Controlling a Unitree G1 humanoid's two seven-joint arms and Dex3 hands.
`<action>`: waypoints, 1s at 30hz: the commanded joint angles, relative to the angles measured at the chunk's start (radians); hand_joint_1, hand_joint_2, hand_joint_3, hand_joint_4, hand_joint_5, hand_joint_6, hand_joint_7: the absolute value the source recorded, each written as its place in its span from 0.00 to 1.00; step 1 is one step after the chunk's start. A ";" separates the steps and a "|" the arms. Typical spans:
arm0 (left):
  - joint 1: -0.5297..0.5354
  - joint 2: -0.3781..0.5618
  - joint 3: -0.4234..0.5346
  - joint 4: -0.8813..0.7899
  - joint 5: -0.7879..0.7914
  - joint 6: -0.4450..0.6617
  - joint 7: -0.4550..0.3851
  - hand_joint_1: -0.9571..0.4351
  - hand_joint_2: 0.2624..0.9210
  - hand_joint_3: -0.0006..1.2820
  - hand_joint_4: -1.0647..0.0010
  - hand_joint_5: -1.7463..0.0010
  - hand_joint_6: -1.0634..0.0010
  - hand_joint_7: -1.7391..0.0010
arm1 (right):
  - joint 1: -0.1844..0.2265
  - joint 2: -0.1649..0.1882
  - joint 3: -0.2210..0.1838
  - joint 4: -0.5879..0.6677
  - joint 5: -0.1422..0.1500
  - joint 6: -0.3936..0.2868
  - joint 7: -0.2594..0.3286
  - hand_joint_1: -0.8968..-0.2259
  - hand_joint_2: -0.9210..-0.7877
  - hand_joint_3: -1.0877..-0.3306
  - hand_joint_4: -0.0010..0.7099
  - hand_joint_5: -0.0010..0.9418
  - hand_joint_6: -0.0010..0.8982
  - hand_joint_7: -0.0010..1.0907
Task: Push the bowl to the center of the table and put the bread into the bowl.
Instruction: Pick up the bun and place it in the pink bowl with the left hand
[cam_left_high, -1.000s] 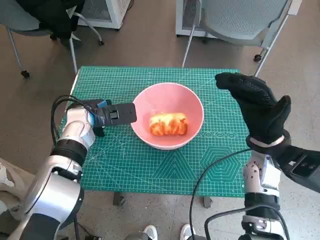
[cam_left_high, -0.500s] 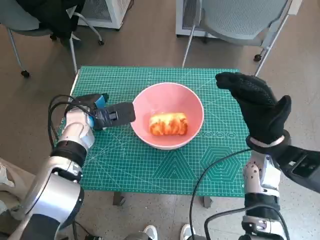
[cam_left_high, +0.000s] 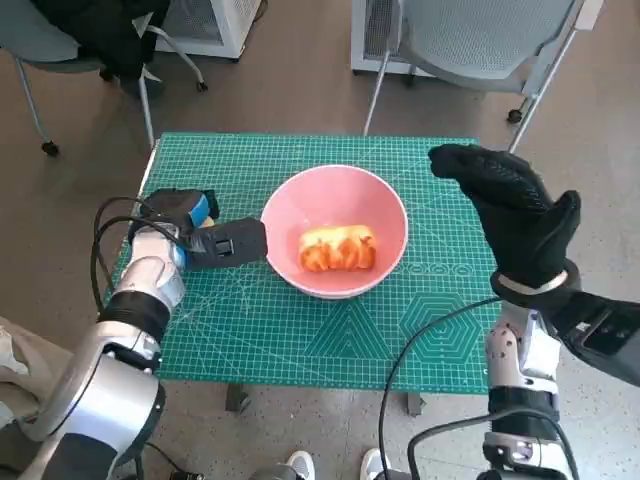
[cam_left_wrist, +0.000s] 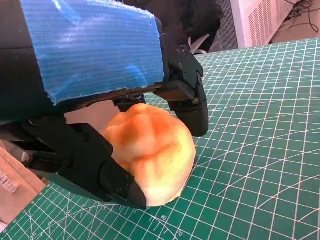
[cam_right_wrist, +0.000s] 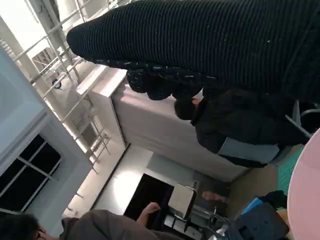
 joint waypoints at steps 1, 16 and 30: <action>0.017 0.016 0.004 0.015 -0.009 0.008 -0.007 0.69 0.97 0.11 0.41 0.21 0.41 0.41 | 0.011 0.000 0.005 0.015 -0.005 0.010 0.003 0.30 0.00 0.38 0.10 0.00 0.00 0.26; 0.003 0.026 0.018 -0.014 -0.028 0.025 -0.009 0.69 1.00 0.17 0.55 0.21 0.55 0.23 | 0.000 0.009 0.011 0.031 -0.004 0.002 0.009 0.30 0.00 0.38 0.10 0.00 0.00 0.26; 0.007 0.118 0.112 -0.335 -0.086 0.072 -0.068 0.69 0.64 0.44 0.48 0.14 0.39 0.36 | 0.000 0.010 0.013 0.036 0.003 -0.003 0.015 0.31 0.00 0.38 0.10 0.00 0.00 0.26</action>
